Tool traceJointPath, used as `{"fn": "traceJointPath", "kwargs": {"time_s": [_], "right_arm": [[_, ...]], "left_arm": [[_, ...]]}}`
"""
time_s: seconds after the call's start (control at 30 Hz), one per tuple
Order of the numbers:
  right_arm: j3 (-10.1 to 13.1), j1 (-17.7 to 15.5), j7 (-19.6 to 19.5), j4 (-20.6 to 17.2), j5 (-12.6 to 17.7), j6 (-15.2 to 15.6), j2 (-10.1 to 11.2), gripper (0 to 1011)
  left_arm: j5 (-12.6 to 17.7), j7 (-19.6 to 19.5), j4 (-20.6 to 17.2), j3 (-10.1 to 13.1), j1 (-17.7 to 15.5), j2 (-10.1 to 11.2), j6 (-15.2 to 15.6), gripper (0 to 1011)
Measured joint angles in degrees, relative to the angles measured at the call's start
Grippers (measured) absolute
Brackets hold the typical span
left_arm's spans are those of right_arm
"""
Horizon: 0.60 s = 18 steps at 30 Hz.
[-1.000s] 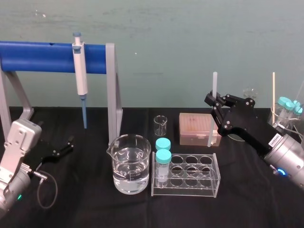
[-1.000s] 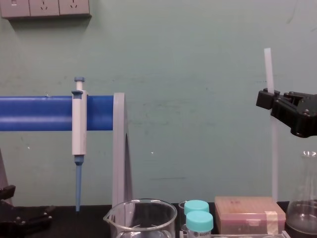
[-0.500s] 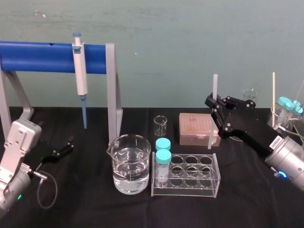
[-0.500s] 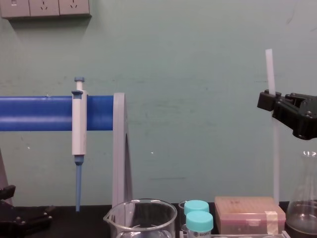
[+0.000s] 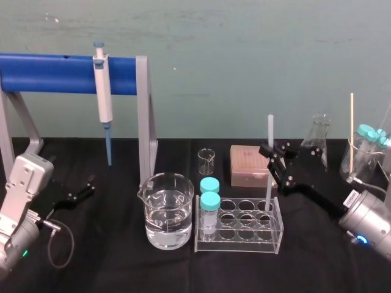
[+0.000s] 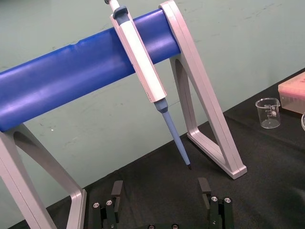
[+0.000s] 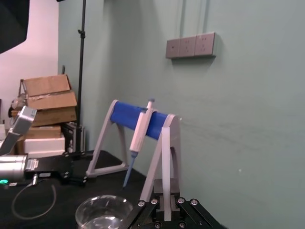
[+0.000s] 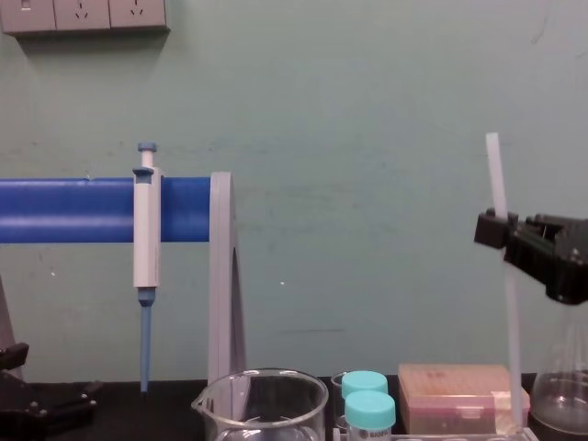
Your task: Pick up the stirring rod with one hand, then place it down.
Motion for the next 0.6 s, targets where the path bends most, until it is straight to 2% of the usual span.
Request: {"fn": "traceJointPath", "kwargs": {"time_s": [0.2,0.6], "right_arm": [[-0.62,-0.51,0.38,0.71,0.54,0.17,0.03,69],[-0.97,0.21,0.1,4.61,-0.59,-2.26,-1.3,68]], "left_arm": [[0.0,0.0,0.0,0.0,0.0,0.0,0.0,1000],[0.0,0.0,0.0,0.0,0.0,0.0,0.0,1000]]}}
